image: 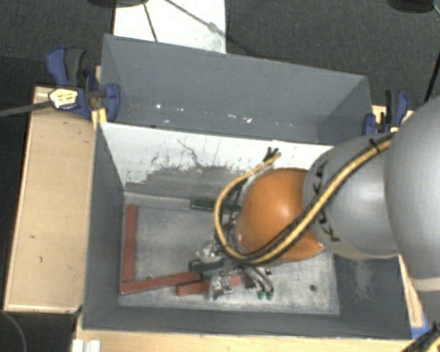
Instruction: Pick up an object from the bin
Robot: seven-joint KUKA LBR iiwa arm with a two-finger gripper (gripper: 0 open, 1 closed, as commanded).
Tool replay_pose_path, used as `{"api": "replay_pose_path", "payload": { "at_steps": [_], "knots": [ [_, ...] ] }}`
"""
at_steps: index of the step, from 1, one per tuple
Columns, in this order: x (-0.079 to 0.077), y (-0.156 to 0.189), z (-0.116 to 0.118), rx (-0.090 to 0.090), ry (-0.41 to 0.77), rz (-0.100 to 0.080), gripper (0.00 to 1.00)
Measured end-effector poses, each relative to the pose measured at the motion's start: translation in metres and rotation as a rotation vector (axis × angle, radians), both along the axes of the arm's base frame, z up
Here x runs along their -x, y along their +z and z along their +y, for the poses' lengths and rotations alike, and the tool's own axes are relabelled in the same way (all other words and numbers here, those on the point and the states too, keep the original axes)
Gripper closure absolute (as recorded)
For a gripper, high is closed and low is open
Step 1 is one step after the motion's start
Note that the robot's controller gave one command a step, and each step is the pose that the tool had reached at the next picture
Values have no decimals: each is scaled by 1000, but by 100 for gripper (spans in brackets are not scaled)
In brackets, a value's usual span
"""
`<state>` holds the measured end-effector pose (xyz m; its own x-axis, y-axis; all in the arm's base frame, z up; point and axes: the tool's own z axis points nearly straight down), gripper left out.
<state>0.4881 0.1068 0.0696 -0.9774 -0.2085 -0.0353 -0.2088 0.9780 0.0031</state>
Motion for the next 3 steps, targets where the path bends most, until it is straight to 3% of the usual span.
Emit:
{"api": "replay_pose_path", "payload": {
  "at_steps": [2, 3],
  "knots": [
    [5, 14, -2, 10, -2, 34, 100],
    [5, 34, -2, 11, -3, 36, 100]
  ]
}}
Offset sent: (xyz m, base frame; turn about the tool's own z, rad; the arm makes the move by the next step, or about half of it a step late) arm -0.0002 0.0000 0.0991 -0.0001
